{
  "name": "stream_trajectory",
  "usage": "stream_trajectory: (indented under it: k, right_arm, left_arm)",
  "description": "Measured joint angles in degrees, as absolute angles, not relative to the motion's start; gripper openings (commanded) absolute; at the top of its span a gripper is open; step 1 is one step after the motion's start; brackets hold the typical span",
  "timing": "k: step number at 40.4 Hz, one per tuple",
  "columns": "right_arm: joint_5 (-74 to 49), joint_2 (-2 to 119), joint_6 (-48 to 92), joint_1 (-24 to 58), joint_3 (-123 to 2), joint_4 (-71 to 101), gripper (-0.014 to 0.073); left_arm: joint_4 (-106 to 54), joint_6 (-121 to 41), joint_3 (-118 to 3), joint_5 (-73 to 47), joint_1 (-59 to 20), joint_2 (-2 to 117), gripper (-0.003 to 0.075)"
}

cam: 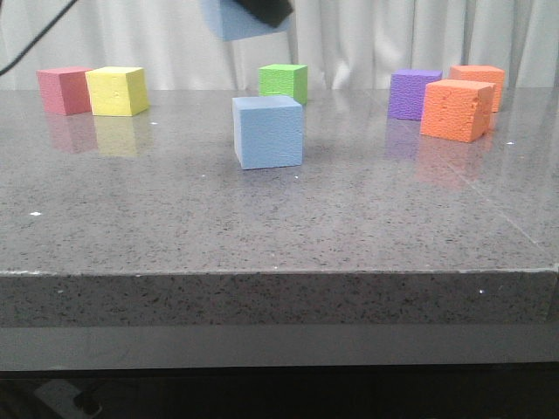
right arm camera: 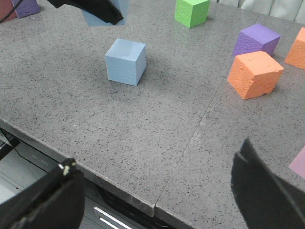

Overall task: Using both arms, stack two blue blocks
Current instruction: 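Lift the cube with the left gripper and carry it over the centered cube, then lower it onto the centered cube and open the left gripper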

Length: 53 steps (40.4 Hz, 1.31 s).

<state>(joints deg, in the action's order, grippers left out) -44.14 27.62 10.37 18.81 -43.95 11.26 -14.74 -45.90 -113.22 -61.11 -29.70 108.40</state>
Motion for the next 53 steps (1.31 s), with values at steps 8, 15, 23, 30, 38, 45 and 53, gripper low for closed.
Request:
stream_trajectory:
  k: [8,15,23,30,38,45,53]
  right_arm:
    - [-44.1,27.6,10.4,18.8,-43.9,11.3,0.0625]
    - [-44.1,27.6,10.4,18.8,-43.9,11.3,0.0625]
    - [-44.1,27.6,10.4,18.8,-43.9,11.3,0.0625]
    - [-44.1,27.6,10.4,18.8,-43.9,11.3,0.0625]
    - [-44.1,27.6,10.4,18.8,-43.9,11.3,0.0625]
    - [-44.1,27.6,10.4,18.8,-43.9,11.3,0.0625]
    - [-44.1,27.6,10.4,18.8,-43.9,11.3,0.0625]
  left_arm:
    - [-16.3,-51.6,-113.4,-57.6,-29.9,110.8,0.0346]
    - [-15.9,-52.8,-113.4,-58.6,-29.9,113.4,0.0346]
    - [-15.9,-52.9,-113.4,-59.3,-29.9,115.6,0.0346]
    - [-15.9,-52.9,-113.4,-59.5,-29.9,116.1,0.0349]
    - [-15.9,-53.0,-113.4,-59.5,-29.9,116.1,0.0472]
    - [-15.8,-53.1,-113.4,-59.5,-29.9,116.2,0.0515]
    - [-15.5,-53.1,-113.4,-59.5,-29.9,116.2,0.0516]
